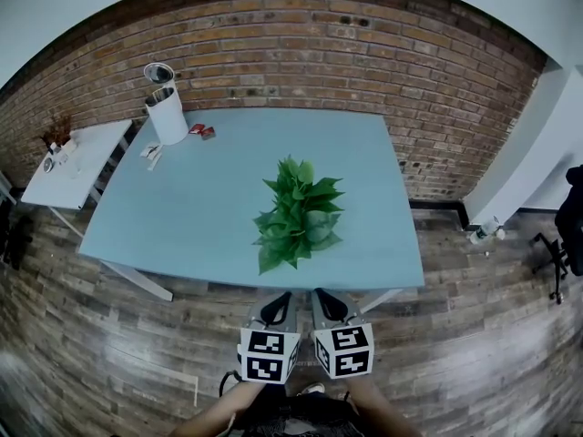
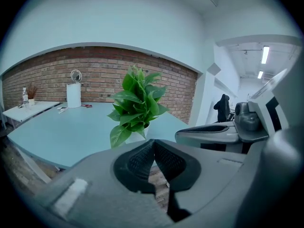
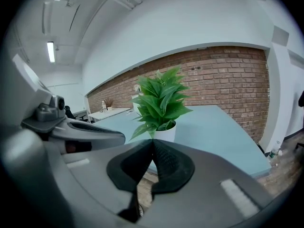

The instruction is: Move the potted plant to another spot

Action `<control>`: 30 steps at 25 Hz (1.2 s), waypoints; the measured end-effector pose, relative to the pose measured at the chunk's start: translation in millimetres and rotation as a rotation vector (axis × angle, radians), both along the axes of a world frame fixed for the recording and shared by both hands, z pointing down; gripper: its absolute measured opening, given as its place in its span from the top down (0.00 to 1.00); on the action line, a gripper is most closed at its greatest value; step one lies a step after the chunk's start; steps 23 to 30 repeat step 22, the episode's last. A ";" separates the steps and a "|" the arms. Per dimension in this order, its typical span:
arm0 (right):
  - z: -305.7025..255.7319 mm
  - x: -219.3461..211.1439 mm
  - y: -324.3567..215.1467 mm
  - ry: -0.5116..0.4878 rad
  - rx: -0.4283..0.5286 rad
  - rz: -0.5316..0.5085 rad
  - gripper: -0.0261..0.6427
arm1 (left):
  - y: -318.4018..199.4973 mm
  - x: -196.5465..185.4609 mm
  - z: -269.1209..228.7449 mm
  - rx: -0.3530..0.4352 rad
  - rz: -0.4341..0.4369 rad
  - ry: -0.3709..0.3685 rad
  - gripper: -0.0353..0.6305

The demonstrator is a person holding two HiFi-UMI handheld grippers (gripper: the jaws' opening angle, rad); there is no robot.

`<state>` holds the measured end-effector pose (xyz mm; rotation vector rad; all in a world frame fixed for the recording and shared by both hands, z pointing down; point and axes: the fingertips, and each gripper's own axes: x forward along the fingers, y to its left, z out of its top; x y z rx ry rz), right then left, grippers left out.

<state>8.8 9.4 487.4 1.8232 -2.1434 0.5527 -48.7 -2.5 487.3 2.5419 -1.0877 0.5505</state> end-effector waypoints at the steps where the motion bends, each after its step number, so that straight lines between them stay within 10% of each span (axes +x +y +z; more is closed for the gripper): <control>1: -0.1 0.0 2.3 -0.003 0.000 -0.002 0.95 | 2.0 0.5 0.0 0.002 -0.001 0.001 0.95; 30: -0.5 1.3 43.8 -0.015 -0.005 -0.022 0.95 | 37.9 8.1 -7.5 0.018 -0.001 0.011 0.95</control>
